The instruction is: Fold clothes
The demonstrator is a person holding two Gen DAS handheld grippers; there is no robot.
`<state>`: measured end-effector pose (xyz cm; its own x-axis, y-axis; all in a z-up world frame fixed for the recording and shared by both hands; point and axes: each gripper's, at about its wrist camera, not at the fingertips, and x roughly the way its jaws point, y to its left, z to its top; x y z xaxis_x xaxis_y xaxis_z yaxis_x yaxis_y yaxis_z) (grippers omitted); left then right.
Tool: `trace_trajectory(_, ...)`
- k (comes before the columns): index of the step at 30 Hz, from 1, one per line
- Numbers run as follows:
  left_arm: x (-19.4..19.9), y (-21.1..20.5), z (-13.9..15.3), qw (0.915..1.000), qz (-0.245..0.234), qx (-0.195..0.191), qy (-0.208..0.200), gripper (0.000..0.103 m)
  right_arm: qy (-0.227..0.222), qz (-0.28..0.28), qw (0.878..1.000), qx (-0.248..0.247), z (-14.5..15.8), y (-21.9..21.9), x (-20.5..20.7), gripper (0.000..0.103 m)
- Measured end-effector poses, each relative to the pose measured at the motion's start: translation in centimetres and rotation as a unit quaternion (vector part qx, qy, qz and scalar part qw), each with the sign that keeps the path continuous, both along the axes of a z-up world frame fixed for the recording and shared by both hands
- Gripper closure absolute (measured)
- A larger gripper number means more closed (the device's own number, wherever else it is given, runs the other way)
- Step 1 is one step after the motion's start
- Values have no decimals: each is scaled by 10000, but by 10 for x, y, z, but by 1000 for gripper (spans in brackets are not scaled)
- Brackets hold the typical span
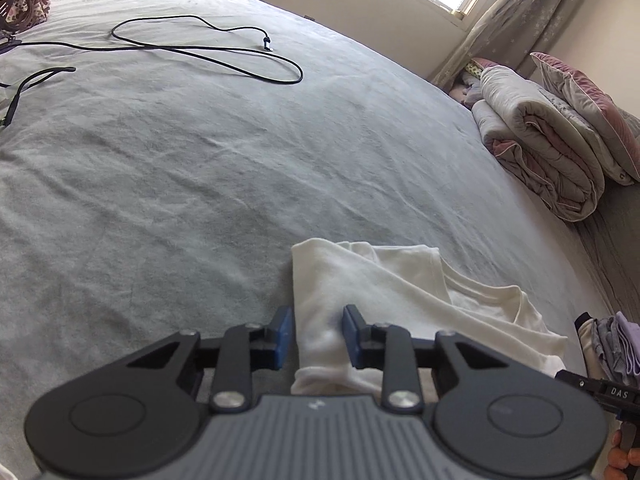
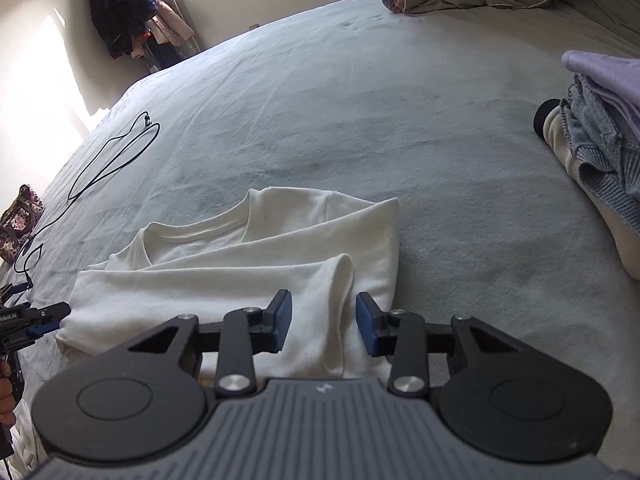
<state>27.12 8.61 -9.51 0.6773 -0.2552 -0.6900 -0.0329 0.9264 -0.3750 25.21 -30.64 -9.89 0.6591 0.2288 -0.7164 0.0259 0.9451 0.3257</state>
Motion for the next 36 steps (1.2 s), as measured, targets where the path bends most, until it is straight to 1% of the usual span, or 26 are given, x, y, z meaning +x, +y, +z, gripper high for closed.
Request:
trace_trajectory(1,-1,-2,-1,10000,-37,76,-46,79,-10,-6,10000,-65,-2,2,0,99)
trace_trajectory(3,-2,-7,-2,9996,-111,227,-139,82,-188,-48,9996,-189,0,5,-4,99)
trace_trajectory(4,-4,-9,0,9992,-129,282,-252,86,-369,-80,9990,-231,4,6,-9,99)
trace_trajectory(6,-8,-7,4,9981,-79,284,-538,85,-597,-167,9975,-332,8,5,-15,99)
trace_trajectory(7,-8,-5,4,9980,-49,226,-593,81,-690,-213,9966,-388,10,4,-18,99)
trace_trajectory(8,-6,-2,3,9982,-21,135,-587,74,-735,-245,9957,-505,10,4,-19,99)
trace_trajectory(9,-2,3,0,9986,35,-12,-521,71,-712,-270,9950,-645,7,3,-18,99)
trace_trajectory(10,3,8,-4,9989,111,-197,-410,67,-638,-291,9952,-683,4,0,-16,99)
trace_trajectory(13,14,17,-18,9963,192,-817,-184,67,-518,-274,9967,-561,-4,-7,-13,99)
trace_trajectory(16,23,25,-32,9890,248,-1456,7,67,-567,-231,9964,-581,-3,-6,-12,99)
trace_trajectory(17,25,27,-35,9853,264,-1687,45,69,-596,-227,9962,-590,-1,-5,-12,99)
trace_trajectory(18,27,27,-37,9825,276,-1839,63,73,-658,-225,9957,-616,1,-4,-13,99)
trace_trajectory(19,26,25,-37,9824,281,-1844,5,87,-760,-229,9947,-658,5,-2,-15,99)
trace_trajectory(20,21,21,-33,9846,270,-1715,-186,93,-859,-247,9934,-716,8,-1,-16,99)
trace_trajectory(22,8,11,-25,9888,234,-1300,-689,94,-1037,-296,9905,-847,12,3,-17,99)
trace_trajectory(23,1,5,-21,9894,215,-1083,-938,94,-1058,-307,9896,-930,12,5,-16,99)
trace_trajectory(24,-2,0,-21,9908,195,-844,-1038,94,-1030,-308,9889,-1024,9,7,-13,99)
trace_trajectory(27,-1,-15,-27,9951,104,-102,-979,93,-787,-272,9889,-1228,-6,12,-7,99)
trace_trajectory(28,1,-19,-29,9957,39,111,-918,90,-697,-257,9888,-1292,-11,14,-4,99)
trace_trajectory(30,0,-18,-24,9945,41,353,-987,84,-667,-251,9879,-1380,-15,16,-5,97)
trace_trajectory(31,-2,-18,-18,9933,108,422,-1070,81,-689,-290,9879,-1359,-14,15,-6,94)
trace_trajectory(32,-7,-17,-13,9912,194,500,-1214,81,-733,-352,9882,-1301,-11,13,-9,91)
trace_trajectory(33,-13,-16,-8,9881,248,572,-1403,80,-786,-409,9882,-1247,-8,12,-12,82)
trace_trajectory(34,-17,-15,-4,9857,227,630,-1544,78,-838,-465,9882,-1192,-5,11,-15,70)
trace_trajectory(35,-22,-16,-1,9838,176,683,-1649,78,-917,-508,9876,-1170,-3,10,-18,63)
trace_trajectory(36,-25,-17,1,9824,106,720,-1722,78,-1048,-528,9860,-1181,-1,11,-21,59)
